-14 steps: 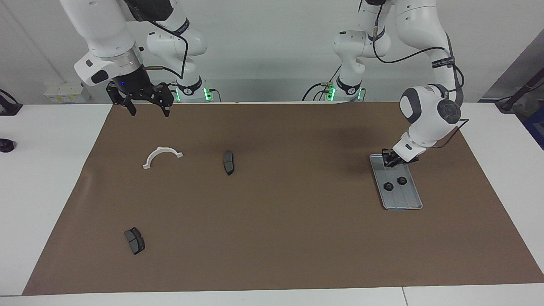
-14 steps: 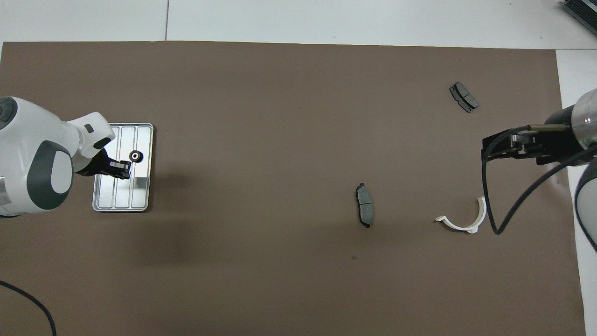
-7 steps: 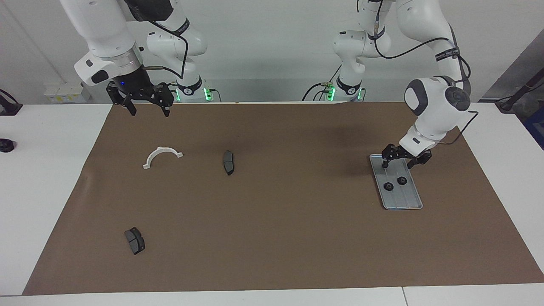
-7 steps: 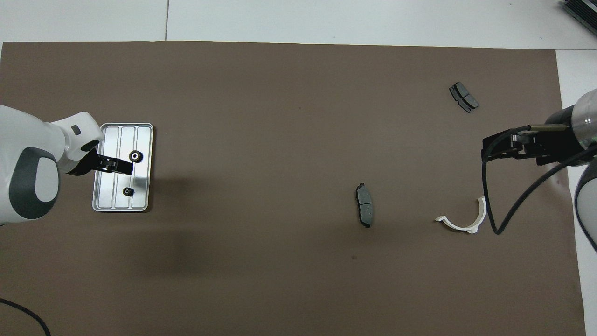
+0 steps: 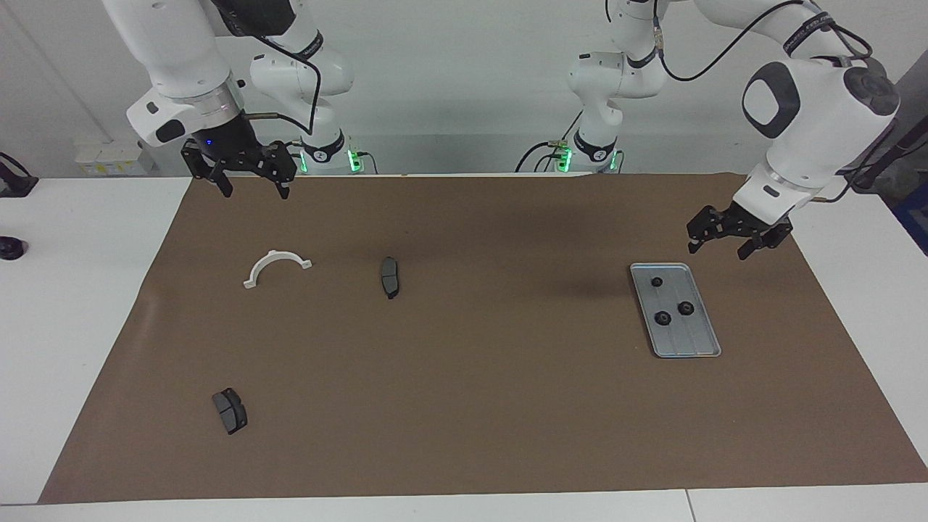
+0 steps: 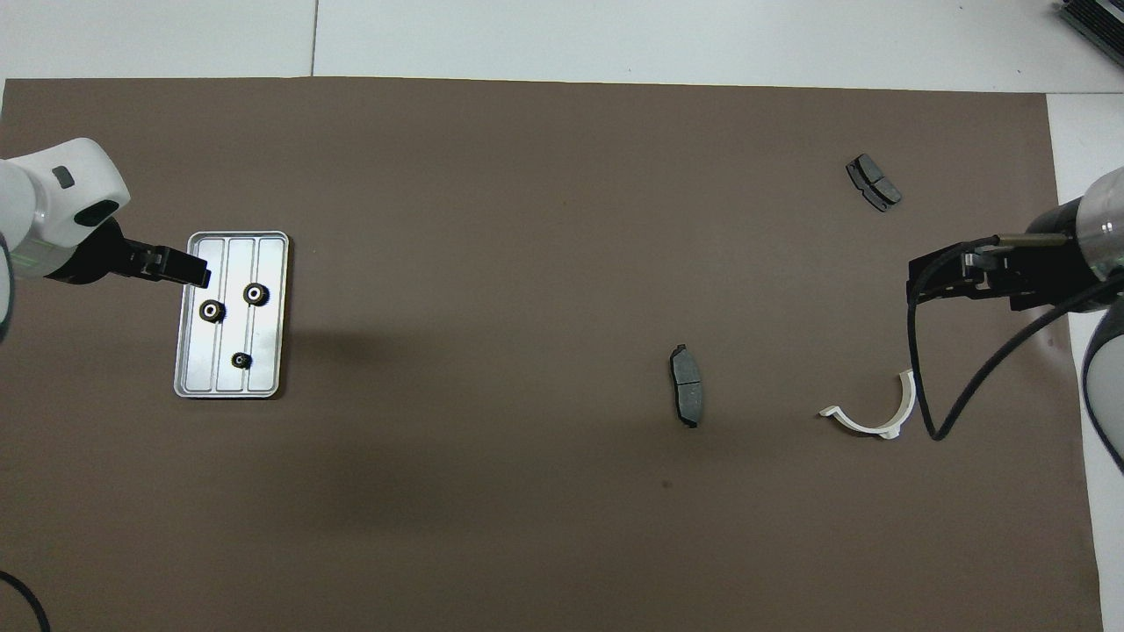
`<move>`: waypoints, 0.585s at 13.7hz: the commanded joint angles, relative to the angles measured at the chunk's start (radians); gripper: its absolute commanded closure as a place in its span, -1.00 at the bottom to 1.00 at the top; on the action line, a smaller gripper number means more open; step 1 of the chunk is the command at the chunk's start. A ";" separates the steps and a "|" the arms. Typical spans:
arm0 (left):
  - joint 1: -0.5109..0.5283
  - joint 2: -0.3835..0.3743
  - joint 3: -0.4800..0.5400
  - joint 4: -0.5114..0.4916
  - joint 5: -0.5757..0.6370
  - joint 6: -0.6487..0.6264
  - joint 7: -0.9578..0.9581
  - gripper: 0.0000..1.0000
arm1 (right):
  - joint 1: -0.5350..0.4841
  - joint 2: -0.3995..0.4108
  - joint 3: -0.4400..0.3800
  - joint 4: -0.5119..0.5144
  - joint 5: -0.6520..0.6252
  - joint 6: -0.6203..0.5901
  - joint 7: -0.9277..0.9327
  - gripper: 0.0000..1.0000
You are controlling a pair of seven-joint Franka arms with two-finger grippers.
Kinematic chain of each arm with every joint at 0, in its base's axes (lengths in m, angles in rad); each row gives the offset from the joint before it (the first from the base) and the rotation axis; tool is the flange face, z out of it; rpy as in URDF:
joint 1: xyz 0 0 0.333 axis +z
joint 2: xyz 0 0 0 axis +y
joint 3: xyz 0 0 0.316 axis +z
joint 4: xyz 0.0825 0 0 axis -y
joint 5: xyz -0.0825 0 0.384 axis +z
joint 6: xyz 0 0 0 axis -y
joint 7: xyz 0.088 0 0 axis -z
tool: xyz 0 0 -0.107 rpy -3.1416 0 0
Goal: Pick bearing gear from pile to tray
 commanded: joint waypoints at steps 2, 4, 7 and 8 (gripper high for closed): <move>0.013 0.027 -0.003 0.185 0.051 -0.210 -0.018 -1.00 | -0.011 -0.003 0.008 -0.005 -0.004 -0.004 0.007 -1.00; 0.011 0.033 -0.003 0.230 0.053 -0.253 -0.028 -1.00 | -0.011 -0.003 0.008 -0.005 -0.003 -0.004 0.007 -1.00; 0.005 0.027 -0.006 0.230 0.054 -0.251 -0.144 -1.00 | -0.011 -0.003 0.008 -0.005 -0.003 -0.004 0.007 -1.00; 0.003 0.026 -0.005 0.230 0.056 -0.255 -0.146 -1.00 | -0.011 -0.003 0.008 -0.005 -0.003 -0.004 0.007 -1.00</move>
